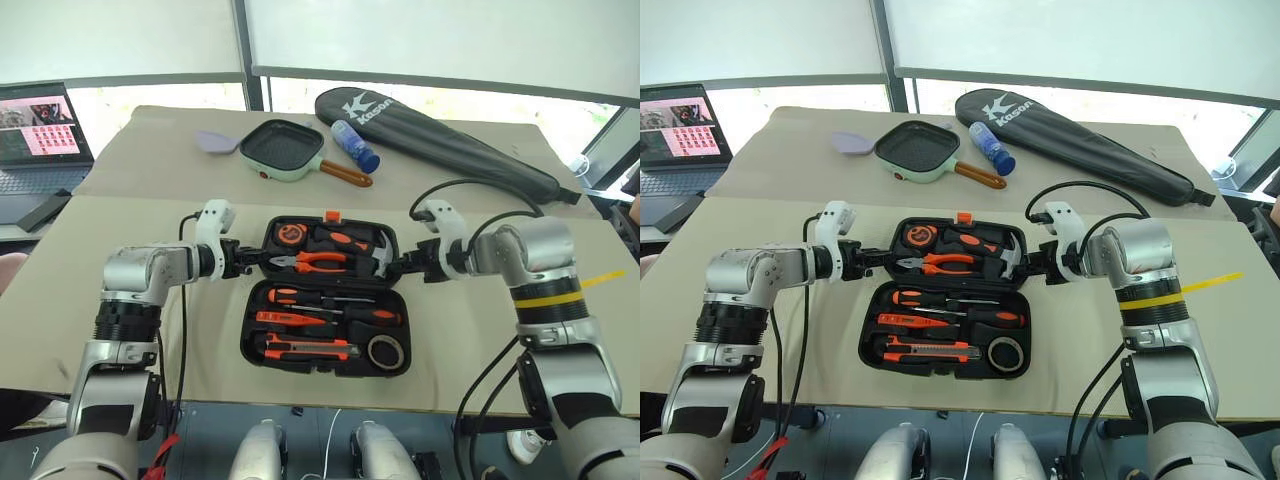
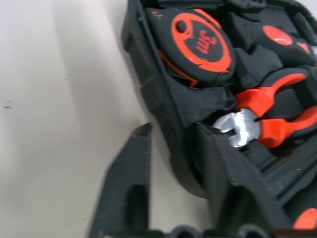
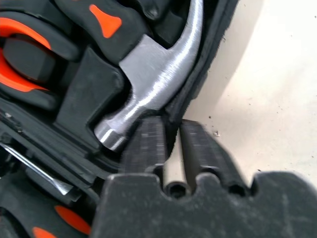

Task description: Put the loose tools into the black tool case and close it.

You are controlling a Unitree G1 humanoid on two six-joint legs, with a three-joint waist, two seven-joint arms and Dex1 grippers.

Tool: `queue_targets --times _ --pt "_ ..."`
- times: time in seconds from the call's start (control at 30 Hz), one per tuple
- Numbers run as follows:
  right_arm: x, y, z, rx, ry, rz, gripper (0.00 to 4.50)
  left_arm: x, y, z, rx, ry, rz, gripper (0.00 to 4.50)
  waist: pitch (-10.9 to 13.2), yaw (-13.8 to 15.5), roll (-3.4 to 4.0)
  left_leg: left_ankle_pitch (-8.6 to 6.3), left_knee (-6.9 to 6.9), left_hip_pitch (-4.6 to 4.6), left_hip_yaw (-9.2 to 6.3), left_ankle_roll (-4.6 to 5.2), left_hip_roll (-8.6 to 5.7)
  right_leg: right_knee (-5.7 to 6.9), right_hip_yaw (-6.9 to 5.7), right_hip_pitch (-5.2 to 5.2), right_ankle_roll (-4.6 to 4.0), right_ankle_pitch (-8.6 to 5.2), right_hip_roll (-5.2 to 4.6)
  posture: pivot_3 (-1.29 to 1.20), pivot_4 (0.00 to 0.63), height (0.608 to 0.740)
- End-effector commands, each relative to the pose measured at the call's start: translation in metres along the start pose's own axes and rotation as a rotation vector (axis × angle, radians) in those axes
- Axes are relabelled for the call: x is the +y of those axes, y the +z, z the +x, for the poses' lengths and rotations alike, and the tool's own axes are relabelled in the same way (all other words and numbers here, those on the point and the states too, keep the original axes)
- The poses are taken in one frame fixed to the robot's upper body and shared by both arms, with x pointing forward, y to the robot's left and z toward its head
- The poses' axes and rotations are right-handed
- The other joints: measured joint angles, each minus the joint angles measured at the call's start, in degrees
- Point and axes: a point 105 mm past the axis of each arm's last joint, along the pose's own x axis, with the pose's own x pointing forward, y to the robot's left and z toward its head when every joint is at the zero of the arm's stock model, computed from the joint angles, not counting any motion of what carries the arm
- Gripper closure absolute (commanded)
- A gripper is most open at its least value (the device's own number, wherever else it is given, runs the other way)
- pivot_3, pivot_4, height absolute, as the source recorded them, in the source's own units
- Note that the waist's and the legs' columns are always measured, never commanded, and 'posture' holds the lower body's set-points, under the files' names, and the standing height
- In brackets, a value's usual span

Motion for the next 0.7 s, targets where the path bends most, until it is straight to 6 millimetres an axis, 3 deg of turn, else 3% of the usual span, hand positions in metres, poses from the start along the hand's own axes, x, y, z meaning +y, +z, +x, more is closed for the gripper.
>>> queue_targets --times 0.03,0.23,0.37,0.5,0.7 --pt "-0.001 0.007 0.0 -0.077 0.007 -0.021 4.5 0.01 0.009 -0.007 -0.079 0.04 -0.021 4.41 0.0 0.0 0.0 0.02 0.0 0.03 0.0 0.0 -0.01 0.02 0.0 0.01 0.0 0.0 -0.01 0.0 0.15 0.74" --pt "0.03 0.038 -0.025 -0.429 0.095 -0.446 4.5 0.003 0.041 -0.033 -0.396 -0.059 0.035 4.41 0.0 -0.3 -0.03 0.06 -0.01 -0.06 -0.05 -0.03 -0.01 0.06 0.04 -0.13 0.01 0.01 0.0 0.0 0.15 0.74" --pt "0.042 0.033 -0.041 -0.59 0.057 -0.729 4.5 -0.007 0.052 -0.061 -0.67 -0.048 0.363 4.41 0.1 -0.4 -0.02 0.06 -0.1 -0.33 -0.13 -0.06 0.0 0.01 0.09 -0.41 0.02 0.02 -0.01 0.0 0.15 0.74" --pt "0.043 0.004 -0.046 -0.69 -0.017 -1.045 4.5 -0.02 0.015 -0.071 -0.672 -0.075 0.673 4.41 0.1 -0.1 -0.02 0.05 -0.13 -0.43 -0.11 -0.06 0.03 -0.07 0.07 -0.42 0.01 0.03 -0.05 0.0 0.15 0.74" --pt "0.03 -0.056 -0.019 -0.598 -0.005 -1.303 4.5 -0.007 -0.048 -0.069 -0.55 -0.038 0.915 4.41 0.1 0.0 -0.02 -0.06 -0.13 -0.24 0.14 0.1 0.02 -0.55 0.06 -0.1 0.13 0.09 -0.13 0.0 0.15 0.74"
